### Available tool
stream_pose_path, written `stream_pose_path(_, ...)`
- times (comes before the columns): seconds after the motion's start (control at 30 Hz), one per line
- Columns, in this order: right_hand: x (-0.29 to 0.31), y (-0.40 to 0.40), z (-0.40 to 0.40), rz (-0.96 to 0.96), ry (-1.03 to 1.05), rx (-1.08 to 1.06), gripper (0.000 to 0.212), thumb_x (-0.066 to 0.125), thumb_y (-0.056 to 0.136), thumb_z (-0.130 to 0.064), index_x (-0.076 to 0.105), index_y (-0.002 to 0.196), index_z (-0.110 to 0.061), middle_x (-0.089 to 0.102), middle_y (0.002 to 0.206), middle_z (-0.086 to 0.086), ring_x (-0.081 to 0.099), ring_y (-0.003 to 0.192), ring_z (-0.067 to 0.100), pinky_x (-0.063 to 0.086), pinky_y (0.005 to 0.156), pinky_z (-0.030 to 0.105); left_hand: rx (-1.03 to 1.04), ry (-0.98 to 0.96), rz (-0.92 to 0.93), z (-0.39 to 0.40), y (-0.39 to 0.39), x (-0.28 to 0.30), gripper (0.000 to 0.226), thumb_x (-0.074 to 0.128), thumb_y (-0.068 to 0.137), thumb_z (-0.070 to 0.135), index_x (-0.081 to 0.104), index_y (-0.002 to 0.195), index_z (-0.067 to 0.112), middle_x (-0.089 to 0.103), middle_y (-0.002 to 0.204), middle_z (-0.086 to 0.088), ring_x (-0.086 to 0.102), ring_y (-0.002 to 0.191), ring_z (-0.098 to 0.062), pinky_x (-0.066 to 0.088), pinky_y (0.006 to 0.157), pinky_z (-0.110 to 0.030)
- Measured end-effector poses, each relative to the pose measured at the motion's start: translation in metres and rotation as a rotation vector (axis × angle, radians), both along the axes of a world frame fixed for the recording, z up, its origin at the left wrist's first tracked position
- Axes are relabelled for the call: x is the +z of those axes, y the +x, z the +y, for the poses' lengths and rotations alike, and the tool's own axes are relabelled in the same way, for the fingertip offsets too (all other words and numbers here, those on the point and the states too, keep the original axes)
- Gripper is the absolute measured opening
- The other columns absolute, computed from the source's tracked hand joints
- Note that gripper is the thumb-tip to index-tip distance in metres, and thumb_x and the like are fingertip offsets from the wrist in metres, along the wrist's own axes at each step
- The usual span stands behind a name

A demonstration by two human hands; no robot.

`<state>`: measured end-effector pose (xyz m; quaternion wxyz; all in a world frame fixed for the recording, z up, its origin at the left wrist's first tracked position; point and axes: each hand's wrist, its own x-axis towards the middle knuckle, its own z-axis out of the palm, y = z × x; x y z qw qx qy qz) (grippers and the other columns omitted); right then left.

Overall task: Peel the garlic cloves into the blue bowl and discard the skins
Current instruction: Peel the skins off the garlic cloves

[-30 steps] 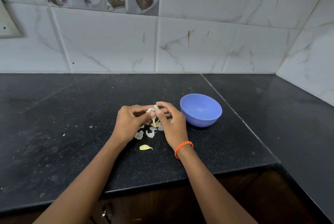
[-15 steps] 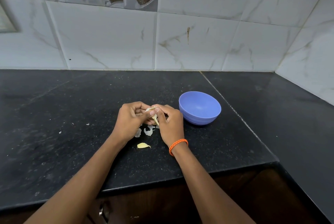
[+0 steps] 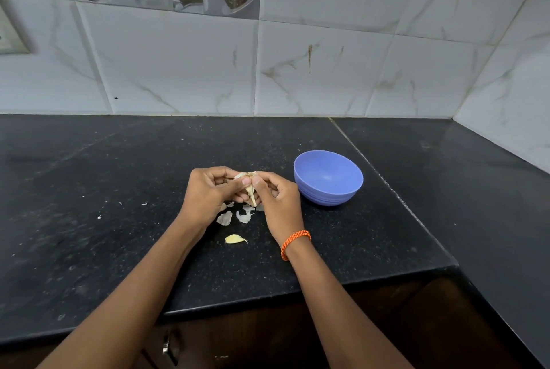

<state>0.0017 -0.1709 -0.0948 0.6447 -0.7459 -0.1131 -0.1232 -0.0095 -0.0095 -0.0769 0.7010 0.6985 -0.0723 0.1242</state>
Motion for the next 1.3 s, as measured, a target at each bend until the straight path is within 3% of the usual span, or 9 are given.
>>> stream_pose_path(0.23,-0.003,0.003,0.004,-0.116,-0.246,-0.074,0.027,0.056,0.108,-0.020,0.080,0.097,-0.014,0.074,0.086,0.000,0.068,0.083,0.015,0.057,0.075,0.042,-0.058,0.078,-0.003,-0.001,0.004,-0.010,0.010,0.070,0.103,0.007,0.070,0.100,-0.003,0.077,0.082,-0.022,0.078,0.077,-0.042,0.066,0.072,-0.039)
stream_pose_path(0.4,-0.003,0.001,0.004,-0.106,-0.178,-0.071,0.028,0.057,0.108,-0.017,0.082,0.100,-0.008,0.076,0.085,-0.001,0.067,0.077,0.012,0.060,0.069,0.038,-0.055,0.079,-0.053,0.002,0.008,-0.010,0.017,0.057,0.109,0.000,0.070,0.101,-0.007,0.075,0.081,-0.024,0.076,0.071,-0.032,0.064,0.067,-0.030)
stream_pose_path(0.5,-0.005,0.003,0.007,-0.075,-0.184,-0.095,0.027,0.057,0.109,-0.022,0.082,0.108,-0.011,0.078,0.092,-0.001,0.071,0.081,0.013,0.064,0.071,0.042,-0.044,0.075,-0.050,0.001,0.011,-0.012,0.016,0.060,0.108,0.004,0.073,0.102,-0.004,0.077,0.080,-0.022,0.076,0.071,-0.033,0.065,0.068,-0.031)
stream_pose_path(0.63,-0.001,0.002,0.004,0.009,-0.049,-0.047,0.025,0.058,0.109,-0.022,0.081,0.108,-0.012,0.077,0.085,0.000,0.068,0.067,0.013,0.062,0.063,0.037,0.028,0.063,-0.050,-0.001,0.010,-0.009,0.015,0.067,0.106,0.010,0.080,0.106,0.003,0.079,0.080,-0.016,0.075,0.068,-0.028,0.064,0.066,-0.031)
stream_pose_path(0.77,0.003,-0.003,0.002,0.078,0.083,0.016,0.021,0.064,0.107,-0.024,0.078,0.121,-0.016,0.079,0.094,0.003,0.069,0.073,0.010,0.057,0.065,0.025,0.135,0.188,-0.058,0.003,0.008,-0.010,0.013,0.073,0.103,0.016,0.086,0.102,0.016,0.080,0.079,-0.008,0.074,0.067,-0.037,0.061,0.060,-0.039)
stream_pose_path(0.83,0.004,-0.004,0.002,0.081,0.086,0.002,0.021,0.064,0.107,-0.023,0.079,0.120,-0.018,0.079,0.095,0.003,0.070,0.075,0.010,0.057,0.065,0.023,0.160,0.249,-0.066,0.008,0.007,-0.010,0.010,0.077,0.099,0.020,0.087,0.098,0.022,0.081,0.082,-0.002,0.073,0.067,-0.030,0.058,0.058,-0.037)
stream_pose_path(0.93,0.007,-0.005,0.000,0.097,0.117,-0.016,0.022,0.065,0.106,-0.021,0.078,0.123,-0.017,0.079,0.099,0.002,0.071,0.077,0.009,0.059,0.066,0.022,0.126,0.354,-0.071,0.009,0.005,-0.011,0.013,0.081,0.096,0.017,0.088,0.097,0.028,0.080,0.091,0.010,0.073,0.077,-0.011,0.059,0.069,-0.035)
stream_pose_path(1.1,0.010,-0.008,0.000,0.100,0.131,0.000,0.023,0.068,0.103,-0.014,0.077,0.124,-0.018,0.080,0.104,-0.002,0.076,0.088,0.013,0.064,0.076,0.029,0.071,0.333,-0.066,0.009,0.003,-0.008,0.022,0.084,0.094,0.022,0.083,0.115,0.029,0.082,0.099,0.008,0.077,0.093,-0.024,0.062,0.091,-0.052)
stream_pose_path(1.3,0.012,-0.013,0.000,0.009,0.064,-0.020,0.016,0.070,0.101,-0.009,0.079,0.114,-0.014,0.080,0.102,-0.003,0.078,0.087,0.016,0.063,0.071,0.026,-0.027,0.328,-0.090,0.000,-0.001,-0.003,0.013,0.076,0.100,0.027,0.081,0.111,0.021,0.081,0.095,0.001,0.077,0.087,-0.020,0.064,0.084,-0.042)
